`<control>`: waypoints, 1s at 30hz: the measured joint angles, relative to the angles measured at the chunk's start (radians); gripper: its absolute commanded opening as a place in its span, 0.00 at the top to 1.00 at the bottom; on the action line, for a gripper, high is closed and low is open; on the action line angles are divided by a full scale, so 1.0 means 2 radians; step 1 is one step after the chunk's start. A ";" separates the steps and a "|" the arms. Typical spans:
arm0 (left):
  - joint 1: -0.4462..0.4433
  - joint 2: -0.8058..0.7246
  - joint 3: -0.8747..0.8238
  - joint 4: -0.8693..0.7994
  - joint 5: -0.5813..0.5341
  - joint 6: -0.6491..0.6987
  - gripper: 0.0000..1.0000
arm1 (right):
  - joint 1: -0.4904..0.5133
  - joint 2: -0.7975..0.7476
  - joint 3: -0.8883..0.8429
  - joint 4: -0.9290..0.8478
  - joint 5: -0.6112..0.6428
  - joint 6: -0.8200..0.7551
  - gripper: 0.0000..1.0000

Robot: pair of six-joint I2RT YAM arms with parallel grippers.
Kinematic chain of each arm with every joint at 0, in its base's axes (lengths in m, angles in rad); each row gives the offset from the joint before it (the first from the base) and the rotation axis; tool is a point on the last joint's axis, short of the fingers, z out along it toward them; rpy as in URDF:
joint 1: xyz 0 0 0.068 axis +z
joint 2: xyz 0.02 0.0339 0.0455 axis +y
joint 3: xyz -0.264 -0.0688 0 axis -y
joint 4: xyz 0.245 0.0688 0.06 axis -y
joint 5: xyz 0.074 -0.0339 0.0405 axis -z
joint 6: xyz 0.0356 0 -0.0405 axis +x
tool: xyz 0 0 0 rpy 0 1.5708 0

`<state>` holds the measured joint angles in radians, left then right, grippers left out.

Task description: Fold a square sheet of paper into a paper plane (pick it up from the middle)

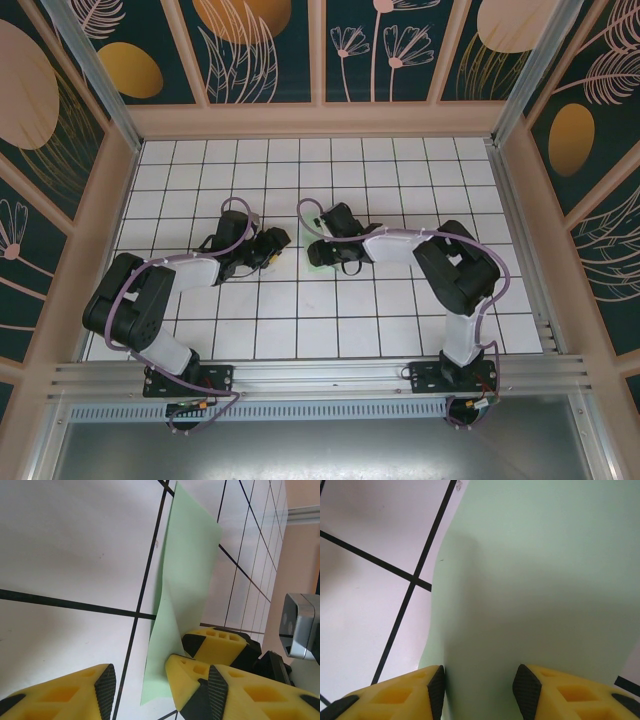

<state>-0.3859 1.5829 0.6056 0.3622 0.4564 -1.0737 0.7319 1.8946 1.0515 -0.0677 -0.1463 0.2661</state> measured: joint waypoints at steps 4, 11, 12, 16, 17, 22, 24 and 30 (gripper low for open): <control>0.000 0.000 0.000 0.000 0.000 0.001 0.45 | -0.005 0.000 0.000 0.001 -0.012 -0.001 0.52; 0.000 0.000 0.000 0.000 0.003 0.003 0.45 | -0.009 0.000 0.000 0.001 -0.022 -0.001 0.52; 0.000 0.000 0.000 0.000 0.003 0.003 0.45 | -0.009 0.000 0.000 0.001 -0.022 -0.001 0.52; 0.000 0.000 0.000 0.000 0.004 0.003 0.45 | -0.008 0.003 0.003 -0.002 -0.019 -0.002 0.46; 0.000 0.000 0.000 0.000 0.004 0.003 0.45 | -0.006 0.003 0.006 -0.006 -0.017 -0.002 0.45; 0.000 0.001 0.000 0.000 0.000 0.003 0.45 | 0.015 0.005 0.021 -0.029 0.022 0.001 0.43; 0.000 0.000 0.000 -0.002 -0.007 0.004 0.45 | 0.018 0.001 0.018 -0.030 0.024 0.002 0.44; 0.000 -0.010 0.000 -0.014 -0.025 0.005 0.43 | 0.020 -0.031 0.005 -0.085 0.035 0.023 0.38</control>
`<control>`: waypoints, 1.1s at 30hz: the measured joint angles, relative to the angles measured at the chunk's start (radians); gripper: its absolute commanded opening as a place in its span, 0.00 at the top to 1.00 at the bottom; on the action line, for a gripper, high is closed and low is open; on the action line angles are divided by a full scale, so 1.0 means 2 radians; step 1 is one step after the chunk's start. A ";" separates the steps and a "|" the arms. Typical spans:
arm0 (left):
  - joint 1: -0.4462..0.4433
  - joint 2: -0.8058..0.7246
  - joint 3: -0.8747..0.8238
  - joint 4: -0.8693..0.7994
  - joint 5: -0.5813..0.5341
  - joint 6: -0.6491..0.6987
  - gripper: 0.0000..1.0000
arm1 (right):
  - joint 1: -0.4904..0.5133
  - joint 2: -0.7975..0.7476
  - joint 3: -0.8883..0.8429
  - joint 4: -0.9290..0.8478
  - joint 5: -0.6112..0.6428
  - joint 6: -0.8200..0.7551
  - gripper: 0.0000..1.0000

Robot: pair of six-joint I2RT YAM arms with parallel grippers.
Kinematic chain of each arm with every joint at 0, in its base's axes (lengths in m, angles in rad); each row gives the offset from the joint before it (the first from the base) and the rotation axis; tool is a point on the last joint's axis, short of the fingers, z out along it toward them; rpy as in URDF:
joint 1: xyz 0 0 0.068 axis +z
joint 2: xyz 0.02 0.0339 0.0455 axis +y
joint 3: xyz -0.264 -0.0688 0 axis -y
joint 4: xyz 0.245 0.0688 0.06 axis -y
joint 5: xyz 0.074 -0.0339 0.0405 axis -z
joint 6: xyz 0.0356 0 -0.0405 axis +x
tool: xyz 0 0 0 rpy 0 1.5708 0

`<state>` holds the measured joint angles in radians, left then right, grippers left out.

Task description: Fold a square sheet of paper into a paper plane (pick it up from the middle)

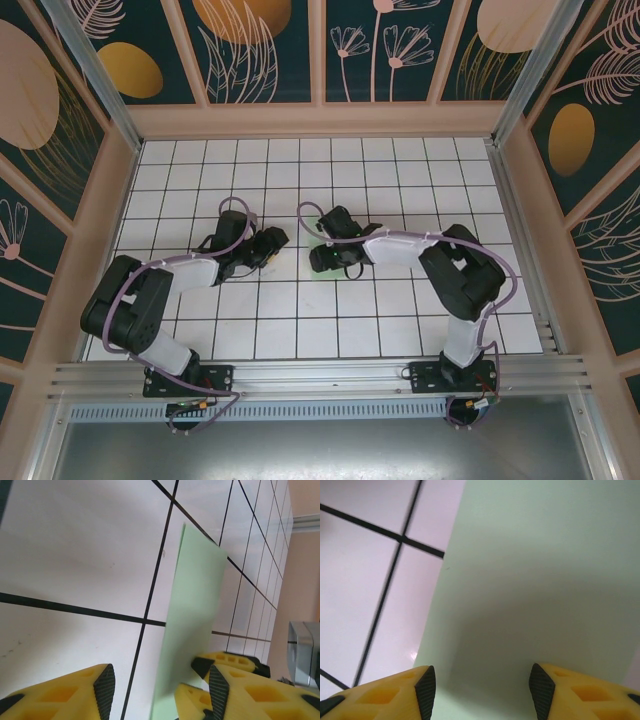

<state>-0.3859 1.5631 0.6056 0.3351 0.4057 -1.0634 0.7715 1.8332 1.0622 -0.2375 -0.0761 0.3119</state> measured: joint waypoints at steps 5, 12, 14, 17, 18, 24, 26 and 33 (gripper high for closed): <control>0.002 -0.005 -0.001 -0.006 -0.012 0.000 0.37 | 0.020 -0.006 0.013 -0.059 0.036 0.018 0.31; 0.010 -0.022 -0.009 -0.016 -0.021 0.000 0.29 | 0.055 0.006 0.030 -0.101 0.072 0.019 0.30; 0.010 -0.024 -0.009 -0.018 -0.024 0.000 0.28 | 0.055 0.006 0.031 -0.108 0.076 0.019 0.30; 0.010 -0.025 -0.009 -0.022 -0.025 0.000 0.24 | 0.055 0.005 0.031 -0.114 0.079 0.019 0.31; 0.010 -0.025 -0.009 -0.023 -0.025 0.000 0.24 | 0.055 0.005 0.031 -0.115 0.079 0.019 0.31; 0.010 -0.025 -0.009 -0.025 -0.024 0.001 0.22 | 0.055 0.005 0.032 -0.122 0.082 0.018 0.31; 0.010 -0.025 -0.009 -0.025 -0.024 0.001 0.21 | 0.055 0.001 0.032 -0.127 0.081 0.018 0.31; 0.010 -0.025 -0.009 -0.026 -0.024 0.002 0.18 | 0.030 -0.036 0.024 -0.134 0.067 0.021 0.30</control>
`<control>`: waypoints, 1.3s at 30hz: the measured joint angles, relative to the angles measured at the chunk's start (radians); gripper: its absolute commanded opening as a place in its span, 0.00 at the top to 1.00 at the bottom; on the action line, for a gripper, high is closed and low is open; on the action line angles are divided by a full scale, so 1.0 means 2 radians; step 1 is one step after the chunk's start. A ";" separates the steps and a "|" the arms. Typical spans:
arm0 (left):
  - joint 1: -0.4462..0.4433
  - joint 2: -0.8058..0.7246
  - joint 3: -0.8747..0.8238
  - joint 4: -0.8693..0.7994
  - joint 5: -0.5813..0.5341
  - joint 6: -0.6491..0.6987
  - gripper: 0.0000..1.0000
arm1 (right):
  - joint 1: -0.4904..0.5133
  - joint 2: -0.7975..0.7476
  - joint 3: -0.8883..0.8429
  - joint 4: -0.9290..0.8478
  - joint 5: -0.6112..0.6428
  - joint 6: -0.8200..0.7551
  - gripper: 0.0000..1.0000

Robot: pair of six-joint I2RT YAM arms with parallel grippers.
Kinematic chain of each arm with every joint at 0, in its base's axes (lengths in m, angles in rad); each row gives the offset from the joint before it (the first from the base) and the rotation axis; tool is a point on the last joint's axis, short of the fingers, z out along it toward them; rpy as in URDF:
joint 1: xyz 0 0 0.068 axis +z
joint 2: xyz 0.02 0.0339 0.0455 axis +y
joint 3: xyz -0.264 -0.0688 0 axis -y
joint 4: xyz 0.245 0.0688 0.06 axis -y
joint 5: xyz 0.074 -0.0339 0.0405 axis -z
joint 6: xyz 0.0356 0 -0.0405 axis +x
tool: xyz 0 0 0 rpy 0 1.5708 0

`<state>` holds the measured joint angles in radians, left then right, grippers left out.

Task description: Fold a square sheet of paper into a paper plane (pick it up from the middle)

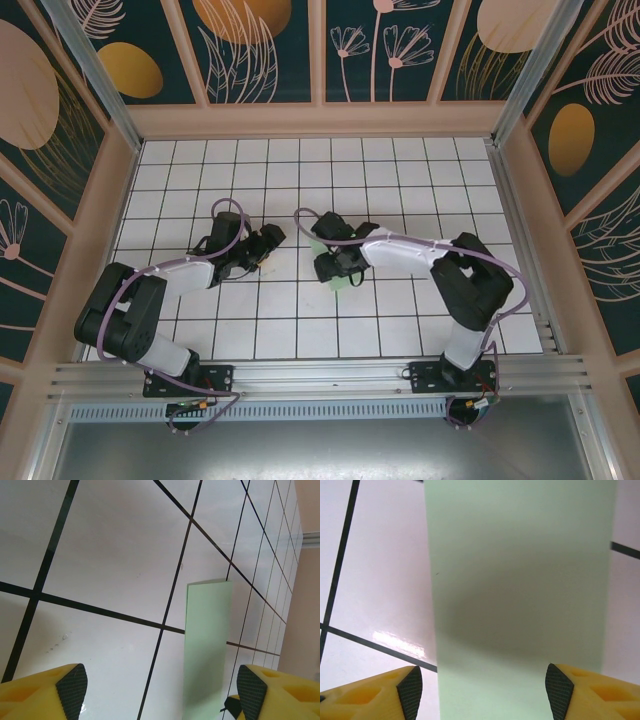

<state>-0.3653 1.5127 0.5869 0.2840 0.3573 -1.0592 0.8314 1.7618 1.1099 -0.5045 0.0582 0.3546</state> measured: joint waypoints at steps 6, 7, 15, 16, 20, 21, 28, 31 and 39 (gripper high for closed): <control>0.000 0.000 0.000 0.000 0.000 0.001 0.13 | -0.036 -0.005 -0.045 0.012 -0.042 0.012 0.28; 0.000 0.000 0.000 0.000 0.000 0.001 0.12 | -0.039 -0.006 -0.046 0.016 -0.048 0.014 0.27; 0.000 0.000 0.000 0.000 0.000 0.005 0.05 | -0.041 -0.011 -0.053 0.033 -0.081 0.042 0.28; 0.000 -0.001 0.000 -0.001 -0.001 0.006 0.04 | -0.038 -0.012 -0.053 0.035 -0.084 0.047 0.28; 0.000 -0.006 -0.004 -0.005 -0.004 0.008 0.02 | -0.013 -0.012 -0.048 0.031 -0.088 0.062 0.28; 0.000 -0.007 -0.005 -0.007 -0.006 0.009 0.02 | -0.004 -0.012 -0.044 0.024 -0.085 0.063 0.28; 0.000 -0.022 -0.008 -0.022 -0.021 0.010 0.02 | 0.033 -0.012 0.001 -0.011 -0.021 0.057 0.27; 0.000 -0.027 -0.008 -0.027 -0.026 0.011 0.01 | 0.035 -0.004 0.018 -0.012 -0.009 0.048 0.26; 0.000 -0.028 -0.008 -0.032 -0.028 0.013 0.01 | 0.038 0.037 0.025 -0.014 -0.002 0.035 0.24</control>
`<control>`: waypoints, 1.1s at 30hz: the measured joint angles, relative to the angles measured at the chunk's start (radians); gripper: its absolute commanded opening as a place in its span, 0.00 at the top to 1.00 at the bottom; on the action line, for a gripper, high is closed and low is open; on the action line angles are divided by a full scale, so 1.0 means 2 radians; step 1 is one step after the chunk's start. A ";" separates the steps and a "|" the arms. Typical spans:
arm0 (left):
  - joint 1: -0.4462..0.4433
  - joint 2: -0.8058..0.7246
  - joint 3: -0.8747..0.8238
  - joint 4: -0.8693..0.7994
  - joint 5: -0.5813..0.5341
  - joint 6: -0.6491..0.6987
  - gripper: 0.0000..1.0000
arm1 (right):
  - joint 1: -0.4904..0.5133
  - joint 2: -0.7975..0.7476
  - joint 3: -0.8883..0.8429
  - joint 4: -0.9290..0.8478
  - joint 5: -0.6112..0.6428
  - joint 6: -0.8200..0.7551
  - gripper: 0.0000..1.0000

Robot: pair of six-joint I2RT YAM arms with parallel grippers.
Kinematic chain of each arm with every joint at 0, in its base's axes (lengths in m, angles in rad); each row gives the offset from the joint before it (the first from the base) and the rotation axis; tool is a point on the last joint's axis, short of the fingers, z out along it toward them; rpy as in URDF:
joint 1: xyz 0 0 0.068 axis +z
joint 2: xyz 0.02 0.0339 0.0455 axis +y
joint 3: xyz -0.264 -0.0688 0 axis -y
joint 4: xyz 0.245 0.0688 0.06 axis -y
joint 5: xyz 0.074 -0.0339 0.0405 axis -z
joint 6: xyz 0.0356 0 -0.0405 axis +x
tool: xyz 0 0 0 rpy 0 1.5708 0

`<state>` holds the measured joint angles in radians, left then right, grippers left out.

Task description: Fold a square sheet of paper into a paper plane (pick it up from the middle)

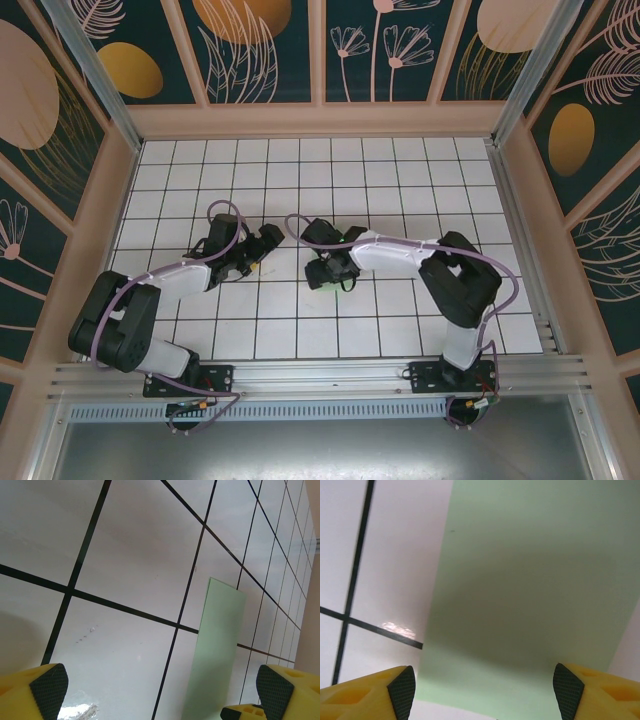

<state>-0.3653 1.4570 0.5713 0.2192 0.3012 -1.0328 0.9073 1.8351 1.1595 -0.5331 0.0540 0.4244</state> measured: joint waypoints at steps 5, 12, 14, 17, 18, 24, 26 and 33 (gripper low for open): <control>0.000 0.000 0.000 -0.001 0.000 0.000 0.01 | 0.002 0.013 0.000 -0.003 0.007 -0.003 0.23; 0.000 0.000 0.000 -0.002 0.000 0.000 0.01 | 0.011 0.023 0.010 -0.012 0.027 -0.006 0.26; 0.000 0.000 0.000 -0.002 0.000 0.000 0.01 | 0.012 0.026 0.013 -0.013 0.027 -0.006 0.30; 0.000 0.000 0.000 -0.002 0.000 0.000 0.01 | 0.012 0.030 0.018 -0.016 0.026 -0.009 0.34; 0.000 0.000 0.000 -0.002 0.000 0.000 0.01 | 0.012 0.030 0.018 -0.016 0.025 -0.009 0.35; 0.000 0.000 0.000 -0.002 0.000 0.002 0.02 | -0.010 0.008 -0.014 0.021 -0.015 -0.013 0.35; 0.000 0.000 0.000 -0.002 0.001 0.002 0.01 | -0.026 -0.007 -0.033 0.043 -0.047 -0.015 0.35; 0.000 0.000 -0.001 -0.002 0.002 0.004 0.02 | -0.075 -0.030 -0.071 0.086 -0.140 -0.028 0.35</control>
<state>-0.3653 1.4578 0.5701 0.2161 0.3058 -1.0248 0.7574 1.7760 1.0172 -0.3603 -0.2256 0.3687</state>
